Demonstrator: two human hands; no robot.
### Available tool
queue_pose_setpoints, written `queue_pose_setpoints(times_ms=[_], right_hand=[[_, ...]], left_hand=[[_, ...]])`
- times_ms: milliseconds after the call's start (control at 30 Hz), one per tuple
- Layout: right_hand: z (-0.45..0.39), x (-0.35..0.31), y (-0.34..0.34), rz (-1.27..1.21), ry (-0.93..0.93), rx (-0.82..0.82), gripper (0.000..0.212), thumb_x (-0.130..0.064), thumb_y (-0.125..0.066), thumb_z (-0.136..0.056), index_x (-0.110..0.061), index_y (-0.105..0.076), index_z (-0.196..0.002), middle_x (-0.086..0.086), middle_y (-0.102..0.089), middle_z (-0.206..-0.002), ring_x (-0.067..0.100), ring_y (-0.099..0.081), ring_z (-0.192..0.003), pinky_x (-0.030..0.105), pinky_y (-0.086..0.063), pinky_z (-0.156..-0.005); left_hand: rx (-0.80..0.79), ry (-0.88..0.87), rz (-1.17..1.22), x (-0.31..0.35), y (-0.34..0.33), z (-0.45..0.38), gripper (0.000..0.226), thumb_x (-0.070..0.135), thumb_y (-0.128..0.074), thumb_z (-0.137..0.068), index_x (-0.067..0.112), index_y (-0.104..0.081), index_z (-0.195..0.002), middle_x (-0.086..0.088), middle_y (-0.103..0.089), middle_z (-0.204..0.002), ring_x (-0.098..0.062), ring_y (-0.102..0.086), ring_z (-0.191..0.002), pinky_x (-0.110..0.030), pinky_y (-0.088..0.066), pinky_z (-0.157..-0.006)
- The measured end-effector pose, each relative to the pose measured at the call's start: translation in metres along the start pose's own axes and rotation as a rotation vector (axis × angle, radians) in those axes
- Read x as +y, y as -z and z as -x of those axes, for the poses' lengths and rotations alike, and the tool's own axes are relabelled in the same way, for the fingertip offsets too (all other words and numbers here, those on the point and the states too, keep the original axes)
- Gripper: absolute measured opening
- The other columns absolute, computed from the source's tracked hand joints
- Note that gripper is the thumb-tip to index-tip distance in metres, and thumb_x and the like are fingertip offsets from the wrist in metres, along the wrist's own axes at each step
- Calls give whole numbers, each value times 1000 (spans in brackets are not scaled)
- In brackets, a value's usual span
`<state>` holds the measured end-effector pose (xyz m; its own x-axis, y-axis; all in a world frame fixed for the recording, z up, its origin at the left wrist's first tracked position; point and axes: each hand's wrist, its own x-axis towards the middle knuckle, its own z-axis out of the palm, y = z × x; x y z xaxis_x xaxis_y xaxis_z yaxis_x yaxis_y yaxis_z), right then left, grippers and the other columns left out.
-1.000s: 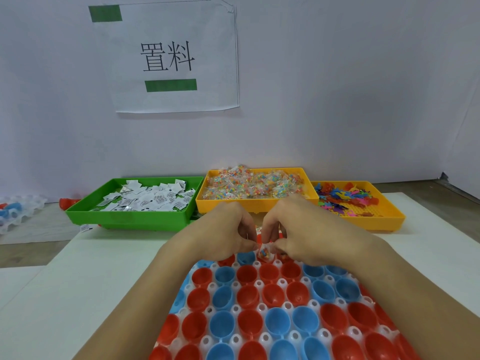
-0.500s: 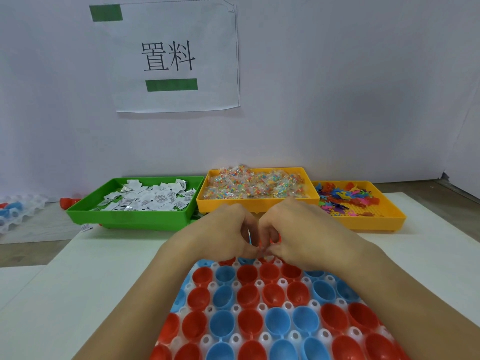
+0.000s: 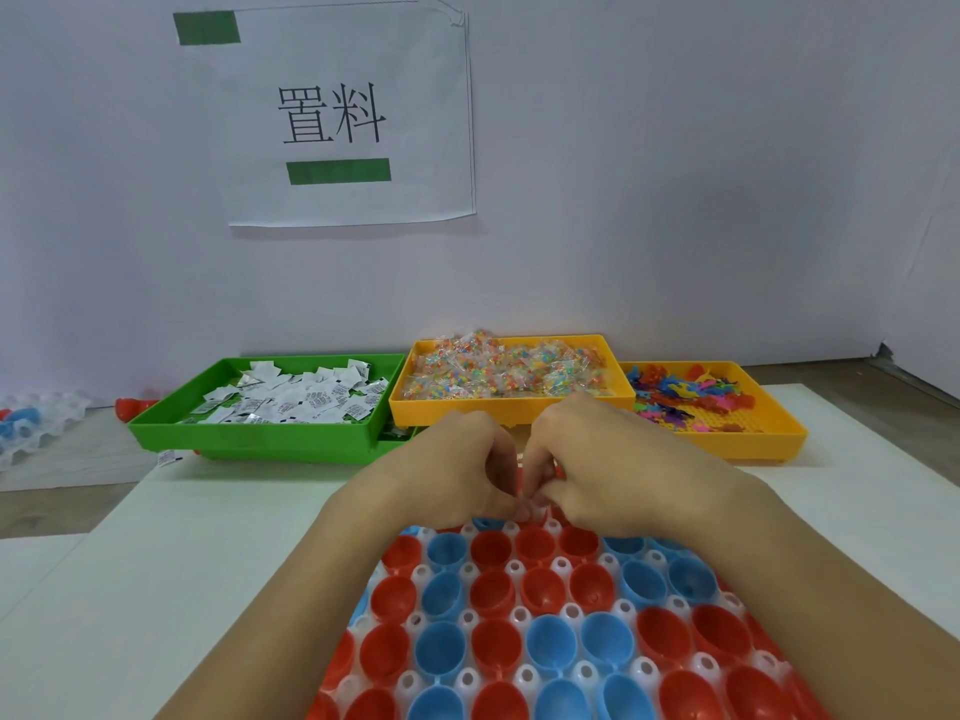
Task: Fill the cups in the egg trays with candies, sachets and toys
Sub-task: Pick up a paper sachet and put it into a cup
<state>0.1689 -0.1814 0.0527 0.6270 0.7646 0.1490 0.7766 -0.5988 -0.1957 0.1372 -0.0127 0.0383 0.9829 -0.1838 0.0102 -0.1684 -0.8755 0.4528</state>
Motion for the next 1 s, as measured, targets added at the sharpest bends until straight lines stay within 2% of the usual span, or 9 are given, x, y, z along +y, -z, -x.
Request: queue_pose_setpoints(times_ms=[133, 333, 433, 500, 533, 633, 700, 800, 1000], right_hand=[[-2, 11, 6, -134, -15, 6, 17, -17, -67, -89, -27, -79, -89, -12, -71, -78, 8, -65, -74, 30, -59, -68], [-3, 33, 15, -209, -28, 89, 13, -26, -69, -92, -27, -81, -87, -23, -69, -75, -10, -61, -80, 9, -46, -61], [-1, 49, 22, -221, -84, 143, 16, -31, -67, -93, -26, -80, -84, -13, -72, -77, 4, -64, -79, 18, -49, -62], [0, 64, 25, -214, -142, 199, 24, -32, -65, -94, -15, -78, -83, 4, -73, -79, 20, -64, -76, 35, -53, -67], [1, 73, 25, -206, -182, 245, 26, -32, -64, -94, -12, -77, -83, 9, -73, -79, 25, -64, -76, 37, -52, -70], [5, 102, 24, -147, -332, 359, 19, -24, -62, -96, -19, -79, -88, 3, -76, -85, 20, -64, -76, 30, -47, -67], [8, 121, 18, -84, -425, 360, 17, -19, -61, -96, -19, -77, -101, 2, -76, -99, 16, -62, -83, 29, -46, -76], [12, 142, 6, -53, -533, 305, 22, -18, -59, -97, -16, -73, -114, 7, -73, -114, 19, -61, -92, 32, -49, -86], [9, 147, -22, -127, -509, 311, 26, -14, -51, -101, -16, -70, -119, 4, -67, -124, 17, -59, -106, 24, -41, -86]], left_hand=[[10, 21, 33, -2, 3, 0, 14, 24, -84, -76, 14, -75, -82, 6, -69, -70, -6, -64, -62, -27, -56, -64], [13, 44, 53, -3, 4, 2, 15, 28, -86, -75, 20, -74, -77, 11, -66, -64, 1, -59, -54, -19, -52, -56], [3, 51, 60, -2, 5, 2, 18, 28, -86, -74, 17, -74, -80, 7, -68, -68, -3, -60, -57, -23, -53, -58], [-6, 51, 62, -2, 6, 3, 19, 27, -87, -73, 16, -73, -81, 6, -67, -68, -6, -61, -59, -25, -54, -61], [-9, 51, 63, -1, 6, 3, 19, 26, -87, -73, 16, -73, -80, 6, -66, -68, -7, -61, -60, -25, -54, -61], [-14, 47, 63, -1, 8, 4, 18, 25, -87, -73, 18, -72, -80, 4, -67, -70, -8, -61, -61, -31, -56, -64], [-8, 53, 71, -2, 9, 5, 20, 24, -87, -73, 17, -71, -82, 4, -66, -71, -9, -60, -61, -36, -56, -66], [7, 57, 74, -3, 9, 5, 21, 24, -87, -74, 19, -68, -82, 7, -63, -69, -8, -57, -59, -34, -54, -64], [11, 14, 55, -3, 9, 4, 17, 19, -82, -79, 25, -66, -77, 2, -69, -77, -14, -64, -68, -35, -58, -70]])
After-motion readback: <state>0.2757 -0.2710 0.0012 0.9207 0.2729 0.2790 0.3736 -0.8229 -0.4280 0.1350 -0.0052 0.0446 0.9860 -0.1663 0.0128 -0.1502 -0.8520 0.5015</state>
